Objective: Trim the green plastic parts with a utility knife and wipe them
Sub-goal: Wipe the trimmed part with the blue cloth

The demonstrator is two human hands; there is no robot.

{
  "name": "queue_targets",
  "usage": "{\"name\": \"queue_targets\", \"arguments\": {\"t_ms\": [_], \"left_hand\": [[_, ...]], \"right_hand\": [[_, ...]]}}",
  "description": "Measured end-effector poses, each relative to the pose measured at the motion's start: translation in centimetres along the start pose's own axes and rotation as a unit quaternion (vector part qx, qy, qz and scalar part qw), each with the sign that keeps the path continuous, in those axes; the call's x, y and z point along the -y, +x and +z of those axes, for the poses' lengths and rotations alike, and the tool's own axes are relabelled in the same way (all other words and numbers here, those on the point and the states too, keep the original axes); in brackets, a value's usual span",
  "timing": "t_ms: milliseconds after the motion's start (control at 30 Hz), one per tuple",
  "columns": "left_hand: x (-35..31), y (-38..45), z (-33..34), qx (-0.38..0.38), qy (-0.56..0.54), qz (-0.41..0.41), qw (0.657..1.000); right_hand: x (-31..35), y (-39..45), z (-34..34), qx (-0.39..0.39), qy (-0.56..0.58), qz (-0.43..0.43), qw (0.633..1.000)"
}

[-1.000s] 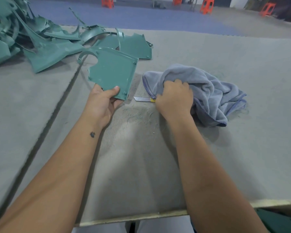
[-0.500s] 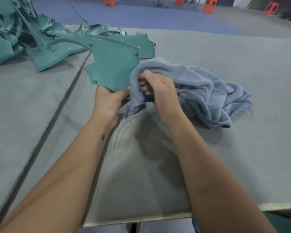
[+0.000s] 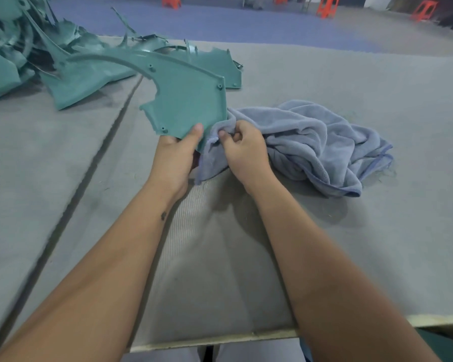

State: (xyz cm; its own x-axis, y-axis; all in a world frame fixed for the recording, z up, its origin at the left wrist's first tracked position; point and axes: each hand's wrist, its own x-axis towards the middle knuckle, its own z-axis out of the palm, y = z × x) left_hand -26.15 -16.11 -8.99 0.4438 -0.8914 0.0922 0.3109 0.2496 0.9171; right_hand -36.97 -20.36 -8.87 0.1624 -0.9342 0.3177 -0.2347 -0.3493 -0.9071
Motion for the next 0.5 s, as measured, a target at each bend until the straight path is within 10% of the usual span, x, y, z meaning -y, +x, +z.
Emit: {"name": "queue_targets", "arguments": {"t_ms": [367, 500], "left_hand": [[0.1, -1.0, -0.5, 0.141, 0.103, -0.051, 0.983], [-0.2, -0.9, -1.0, 0.154, 0.058, -0.064, 0.984]], "right_hand": [[-1.1, 2.0, -1.4, -0.158, 0.022, 0.018, 0.987], [0.3, 2.0, -1.5, -0.102, 0.326, 0.138, 0.93]]}}
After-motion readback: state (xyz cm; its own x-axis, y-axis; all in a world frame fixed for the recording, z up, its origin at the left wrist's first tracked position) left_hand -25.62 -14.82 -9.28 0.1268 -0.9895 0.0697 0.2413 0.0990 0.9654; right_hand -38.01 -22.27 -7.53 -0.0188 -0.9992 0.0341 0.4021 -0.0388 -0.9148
